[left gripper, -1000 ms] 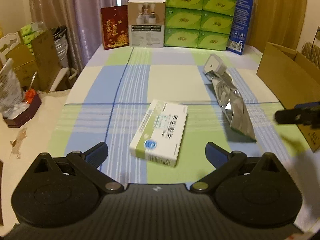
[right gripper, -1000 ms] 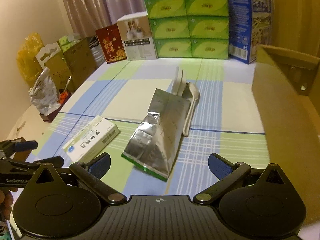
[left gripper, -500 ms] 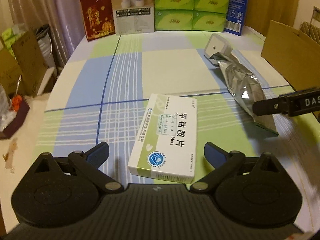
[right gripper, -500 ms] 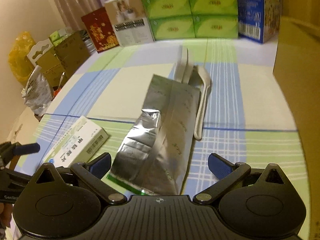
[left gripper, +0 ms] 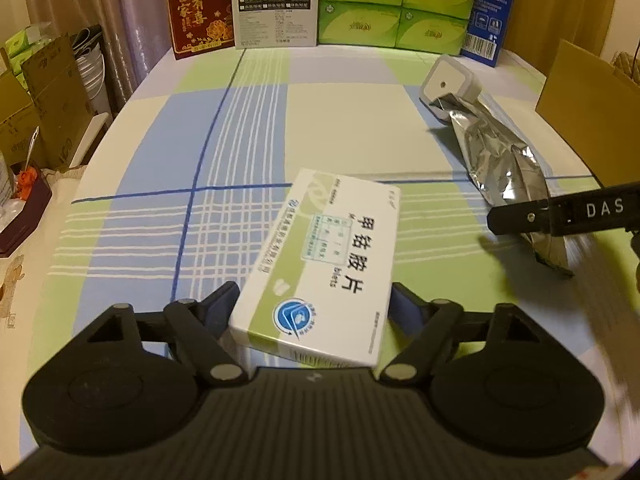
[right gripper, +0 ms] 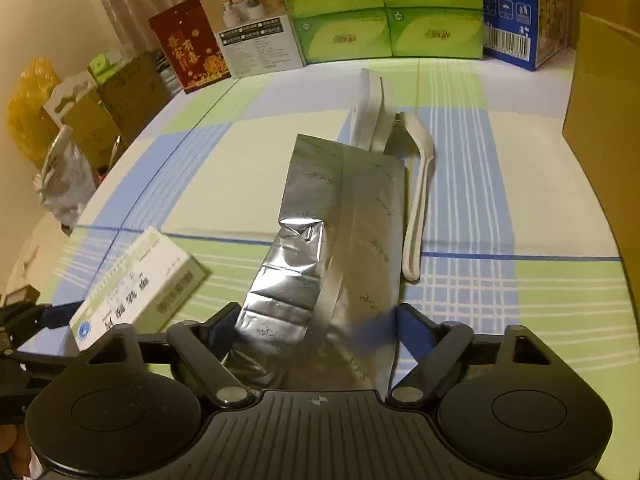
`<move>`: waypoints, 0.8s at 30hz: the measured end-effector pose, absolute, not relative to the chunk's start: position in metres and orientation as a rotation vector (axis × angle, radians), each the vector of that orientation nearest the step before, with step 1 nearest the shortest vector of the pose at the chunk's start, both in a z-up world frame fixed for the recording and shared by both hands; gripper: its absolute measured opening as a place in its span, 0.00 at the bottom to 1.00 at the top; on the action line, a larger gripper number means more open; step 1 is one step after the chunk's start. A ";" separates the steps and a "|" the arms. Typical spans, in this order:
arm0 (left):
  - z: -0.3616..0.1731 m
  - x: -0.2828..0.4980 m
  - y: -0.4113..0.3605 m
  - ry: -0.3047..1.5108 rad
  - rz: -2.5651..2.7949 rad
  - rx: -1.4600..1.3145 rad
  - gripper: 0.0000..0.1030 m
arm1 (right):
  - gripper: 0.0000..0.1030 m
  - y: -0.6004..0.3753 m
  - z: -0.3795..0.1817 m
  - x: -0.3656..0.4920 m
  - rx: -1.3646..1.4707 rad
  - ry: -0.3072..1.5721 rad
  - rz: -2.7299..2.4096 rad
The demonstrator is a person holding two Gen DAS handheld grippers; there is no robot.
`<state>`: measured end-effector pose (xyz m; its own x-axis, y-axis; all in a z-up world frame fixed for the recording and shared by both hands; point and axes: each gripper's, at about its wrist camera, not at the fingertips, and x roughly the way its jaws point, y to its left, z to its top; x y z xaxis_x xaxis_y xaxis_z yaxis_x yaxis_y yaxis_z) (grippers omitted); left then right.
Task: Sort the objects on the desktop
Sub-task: 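Grasp the white medicine box with the left gripper while the right gripper grasps the foil bag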
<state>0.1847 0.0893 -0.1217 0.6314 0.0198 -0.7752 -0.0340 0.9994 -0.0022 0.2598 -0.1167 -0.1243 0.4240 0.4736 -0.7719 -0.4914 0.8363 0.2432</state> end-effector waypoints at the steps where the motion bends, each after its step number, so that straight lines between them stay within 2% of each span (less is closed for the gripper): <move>1: -0.122 0.185 0.087 0.888 0.031 -0.012 0.73 | 0.72 -0.117 -0.124 0.258 -0.028 0.956 0.603; 3: -0.122 0.184 0.085 0.889 0.030 -0.007 0.71 | 0.68 -0.116 -0.121 0.253 -0.049 0.945 0.609; 8: -0.118 0.178 0.077 0.898 0.027 -0.018 0.66 | 0.66 -0.125 -0.116 0.239 -0.071 0.957 0.592; 24: -0.106 0.072 0.010 0.921 -0.032 0.020 0.65 | 0.65 -0.206 -0.099 0.112 -0.158 0.977 0.529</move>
<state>0.0721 0.0100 -0.1059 0.6045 -0.0190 -0.7963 0.0364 0.9993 0.0038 0.1118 -0.2064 -0.0993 0.4452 0.3555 -0.8219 -0.4942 0.8629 0.1055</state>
